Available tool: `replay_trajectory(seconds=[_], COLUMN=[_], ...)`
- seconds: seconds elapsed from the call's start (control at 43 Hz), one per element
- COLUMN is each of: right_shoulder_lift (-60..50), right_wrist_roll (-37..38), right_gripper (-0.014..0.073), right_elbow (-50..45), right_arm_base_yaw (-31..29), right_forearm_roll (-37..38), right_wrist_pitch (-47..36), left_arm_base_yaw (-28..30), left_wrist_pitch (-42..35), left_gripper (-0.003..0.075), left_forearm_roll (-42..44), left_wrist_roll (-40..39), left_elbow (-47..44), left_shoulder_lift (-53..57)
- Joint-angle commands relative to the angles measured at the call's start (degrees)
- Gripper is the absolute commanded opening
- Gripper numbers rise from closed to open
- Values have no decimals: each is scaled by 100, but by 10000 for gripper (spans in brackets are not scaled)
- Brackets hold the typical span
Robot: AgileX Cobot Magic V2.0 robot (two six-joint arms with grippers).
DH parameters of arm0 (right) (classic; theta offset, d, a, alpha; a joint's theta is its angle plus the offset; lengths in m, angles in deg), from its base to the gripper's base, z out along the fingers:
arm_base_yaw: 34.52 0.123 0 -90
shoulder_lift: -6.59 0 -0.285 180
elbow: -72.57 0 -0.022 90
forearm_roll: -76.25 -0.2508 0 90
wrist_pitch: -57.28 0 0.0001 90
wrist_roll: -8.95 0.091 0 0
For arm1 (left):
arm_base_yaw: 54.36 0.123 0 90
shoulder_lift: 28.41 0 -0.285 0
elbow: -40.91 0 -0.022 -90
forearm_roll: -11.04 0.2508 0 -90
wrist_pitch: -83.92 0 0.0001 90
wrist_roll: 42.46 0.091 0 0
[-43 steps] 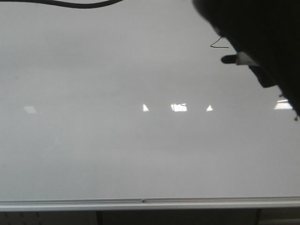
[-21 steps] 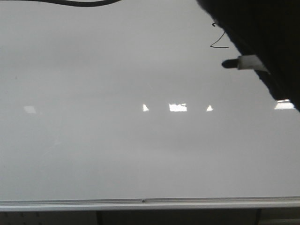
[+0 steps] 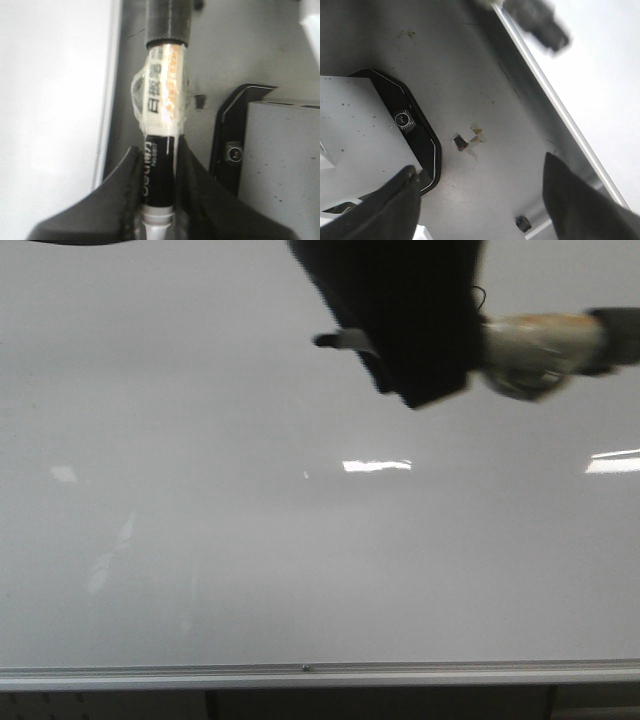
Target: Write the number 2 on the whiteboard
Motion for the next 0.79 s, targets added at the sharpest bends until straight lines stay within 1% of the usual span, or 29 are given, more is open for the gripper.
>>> replay_trajectory(seconds=[0.0, 0.07, 0.163, 0.233, 0.396, 0.535, 0.605, 0.722, 0.768], right_shoulder_lift=[-27, -27, -27, -27, -27, -27, -27, -27, -27], right_wrist_roll=[320, 344, 344, 344, 343, 343, 343, 347, 347], right_gripper=[538, 538, 538, 538, 538, 538, 538, 538, 538], right_elbow=[175, 175, 175, 175, 175, 175, 175, 175, 175], right_arm_base_yaw=[-4, -4, -4, -4, -4, -4, -4, -4, -4], right_forearm_roll=[247, 257, 257, 257, 257, 257, 257, 251, 251], right_wrist_pitch=[-171, -171, -171, -171, -220, -238, -246, -271, -276], left_arm_base_yaw=[252, 540, 1022, 1352, 2262, 3160, 3625, 4334, 4528], left_wrist_pitch=[94, 316, 396, 254, -304, -1003, -1478, -2528, -2976], left_gripper=[-20, -20, -20, -20, -20, -20, -20, -20, -20], left_forearm_roll=[1089, 1608, 1895, 1895, 1905, 1905, 1905, 1890, 1890], left_wrist_roll=[-1428, -2117, -2656, -2691, -2775, -3021, -3339, -3644, -3740], left_elbow=[203, 203, 100, -113, -955, -1694, -2080, -2764, -3022], left_shoulder_lift=[448, 570, 835, 1129, 1945, 2536, 2739, 2900, 2900])
